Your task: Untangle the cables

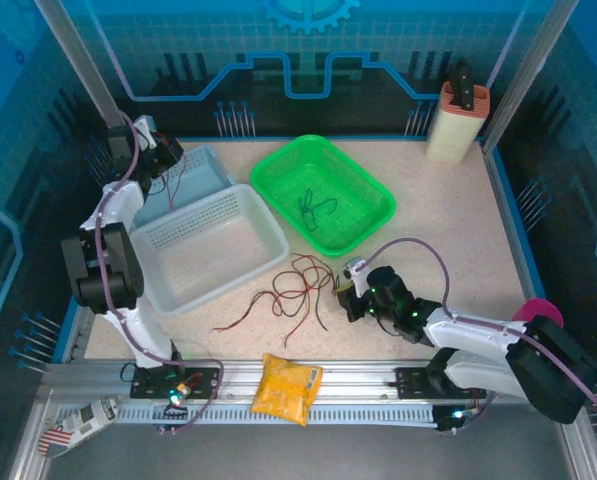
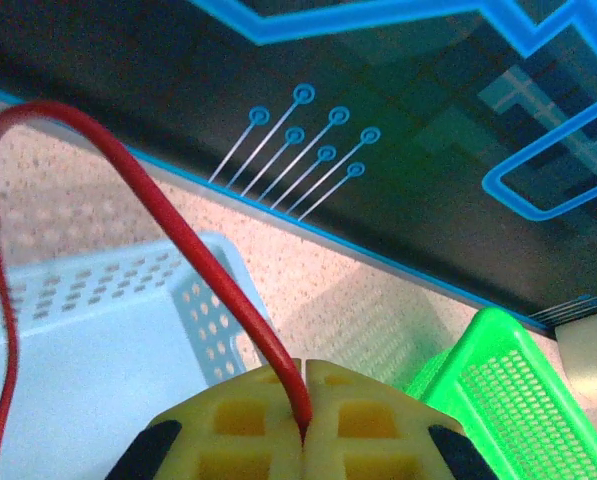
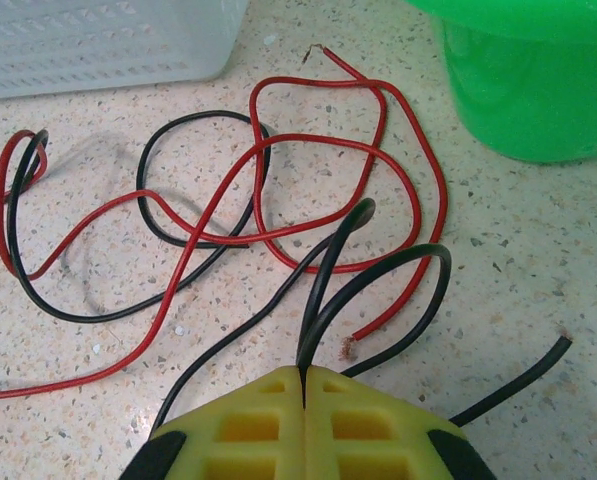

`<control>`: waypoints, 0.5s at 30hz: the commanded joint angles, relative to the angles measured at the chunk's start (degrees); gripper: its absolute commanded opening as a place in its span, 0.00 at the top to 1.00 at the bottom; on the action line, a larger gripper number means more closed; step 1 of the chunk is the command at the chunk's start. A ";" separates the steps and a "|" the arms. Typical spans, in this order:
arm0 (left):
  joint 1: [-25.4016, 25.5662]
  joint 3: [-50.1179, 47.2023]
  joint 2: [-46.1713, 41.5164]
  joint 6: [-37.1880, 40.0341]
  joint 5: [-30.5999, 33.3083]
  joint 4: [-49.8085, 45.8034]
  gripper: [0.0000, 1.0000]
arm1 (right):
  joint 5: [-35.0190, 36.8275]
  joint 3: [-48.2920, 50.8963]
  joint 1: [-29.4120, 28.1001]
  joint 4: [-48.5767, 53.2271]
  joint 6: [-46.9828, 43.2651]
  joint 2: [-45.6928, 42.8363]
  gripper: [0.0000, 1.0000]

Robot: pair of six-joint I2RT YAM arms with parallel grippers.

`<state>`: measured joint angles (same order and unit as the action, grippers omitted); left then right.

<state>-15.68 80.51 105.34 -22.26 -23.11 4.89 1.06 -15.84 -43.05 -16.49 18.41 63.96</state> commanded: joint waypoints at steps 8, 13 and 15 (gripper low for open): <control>-1.37 14.34 7.53 2.58 -4.16 -4.88 1.00 | 0.90 -1.28 0.33 2.76 0.80 -1.60 1.00; -1.10 11.07 7.25 1.73 -4.20 -2.58 1.00 | 0.88 -0.92 0.32 2.70 1.32 -1.94 1.00; -1.02 9.75 7.01 1.39 -4.15 -1.87 1.00 | 0.73 -1.28 0.29 3.23 1.12 -2.00 1.00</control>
<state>-16.97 92.12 111.90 -20.84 -25.78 2.31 1.30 -15.86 -43.05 -14.37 19.09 62.83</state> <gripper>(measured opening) 0.064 0.052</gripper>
